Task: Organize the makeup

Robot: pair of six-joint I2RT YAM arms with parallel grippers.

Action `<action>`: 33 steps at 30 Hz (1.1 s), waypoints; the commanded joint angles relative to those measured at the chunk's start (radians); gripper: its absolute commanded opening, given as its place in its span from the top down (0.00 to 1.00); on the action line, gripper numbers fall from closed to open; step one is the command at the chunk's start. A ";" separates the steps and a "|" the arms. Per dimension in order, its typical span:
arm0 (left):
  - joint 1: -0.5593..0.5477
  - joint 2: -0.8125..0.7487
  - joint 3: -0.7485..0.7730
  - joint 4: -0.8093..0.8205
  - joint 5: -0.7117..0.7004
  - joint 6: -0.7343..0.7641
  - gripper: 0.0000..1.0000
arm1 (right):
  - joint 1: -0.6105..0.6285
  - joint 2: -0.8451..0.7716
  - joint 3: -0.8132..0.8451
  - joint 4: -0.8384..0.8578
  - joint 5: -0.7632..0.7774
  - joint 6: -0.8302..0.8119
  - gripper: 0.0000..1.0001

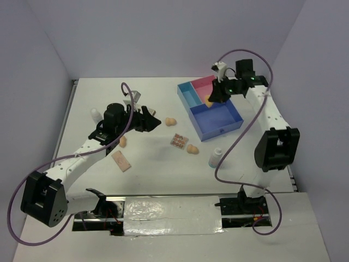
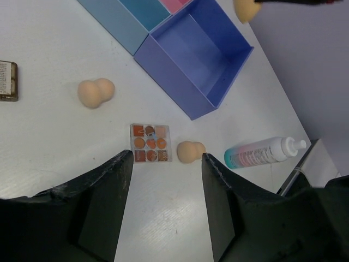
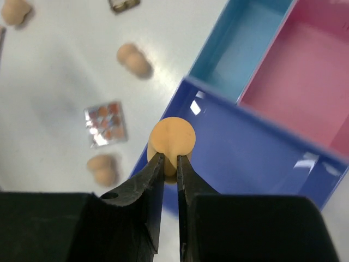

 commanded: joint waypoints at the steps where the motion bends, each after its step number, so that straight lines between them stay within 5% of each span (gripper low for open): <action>1: -0.010 -0.054 -0.024 0.009 -0.037 0.005 0.34 | 0.073 0.144 0.161 0.123 0.091 0.077 0.84; 8: -0.028 -0.122 -0.062 -0.029 -0.098 -0.029 0.32 | 0.181 0.459 0.541 0.133 0.245 0.217 0.83; 11: -0.038 -0.128 -0.061 -0.048 -0.124 -0.036 0.30 | 0.198 0.531 0.577 0.144 0.283 0.229 0.81; 19: -0.062 -0.064 -0.036 -0.063 -0.179 -0.067 0.28 | 0.201 0.585 0.563 0.167 0.329 0.229 0.53; 22: -0.068 -0.013 -0.002 -0.077 -0.196 -0.070 0.33 | 0.201 0.571 0.559 0.157 0.318 0.229 0.45; 28: -0.071 0.130 0.090 -0.078 -0.199 -0.096 0.71 | 0.196 0.462 0.491 0.151 0.277 0.186 0.31; 33: -0.071 0.275 0.195 -0.098 -0.213 -0.141 0.70 | 0.175 0.311 0.387 0.119 0.127 0.107 0.28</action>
